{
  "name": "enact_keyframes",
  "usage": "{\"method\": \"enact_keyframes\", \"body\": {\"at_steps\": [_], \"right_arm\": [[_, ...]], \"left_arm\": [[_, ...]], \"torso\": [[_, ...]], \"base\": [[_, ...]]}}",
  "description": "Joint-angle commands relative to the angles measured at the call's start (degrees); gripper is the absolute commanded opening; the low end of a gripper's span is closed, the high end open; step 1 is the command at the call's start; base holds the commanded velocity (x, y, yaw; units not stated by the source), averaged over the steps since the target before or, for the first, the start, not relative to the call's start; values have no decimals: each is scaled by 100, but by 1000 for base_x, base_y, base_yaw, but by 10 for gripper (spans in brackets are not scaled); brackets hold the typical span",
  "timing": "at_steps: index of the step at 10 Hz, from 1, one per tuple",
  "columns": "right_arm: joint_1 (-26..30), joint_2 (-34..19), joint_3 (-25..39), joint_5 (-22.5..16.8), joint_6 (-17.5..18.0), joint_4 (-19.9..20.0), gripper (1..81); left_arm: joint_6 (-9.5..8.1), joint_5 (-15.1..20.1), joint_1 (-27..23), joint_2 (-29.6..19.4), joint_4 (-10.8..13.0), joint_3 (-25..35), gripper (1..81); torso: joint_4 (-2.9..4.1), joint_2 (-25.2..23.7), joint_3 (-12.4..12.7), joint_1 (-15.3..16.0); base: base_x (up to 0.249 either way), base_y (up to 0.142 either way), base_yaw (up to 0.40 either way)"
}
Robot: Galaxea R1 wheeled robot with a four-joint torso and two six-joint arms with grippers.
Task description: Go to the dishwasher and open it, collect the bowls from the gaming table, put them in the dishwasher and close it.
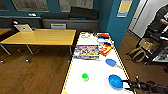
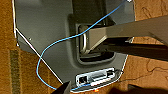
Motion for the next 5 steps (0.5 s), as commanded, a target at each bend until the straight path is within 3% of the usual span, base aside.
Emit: {"method": "enact_keyframes", "body": {"at_steps": [1, 5], "right_arm": [[709, -62, -245, -437, 185, 125, 811], [631, 395, -737, -437, 185, 134, 811]], "left_arm": [[-10, 393, -28, -21, -46, 39, 811], [-10, 392, -28, -29, -72, 21, 811]], "torso": [[0, 0, 0, 0], [0, 0, -2, 0]], "base": [[0, 0, 0], [0, 0, 0]]}}
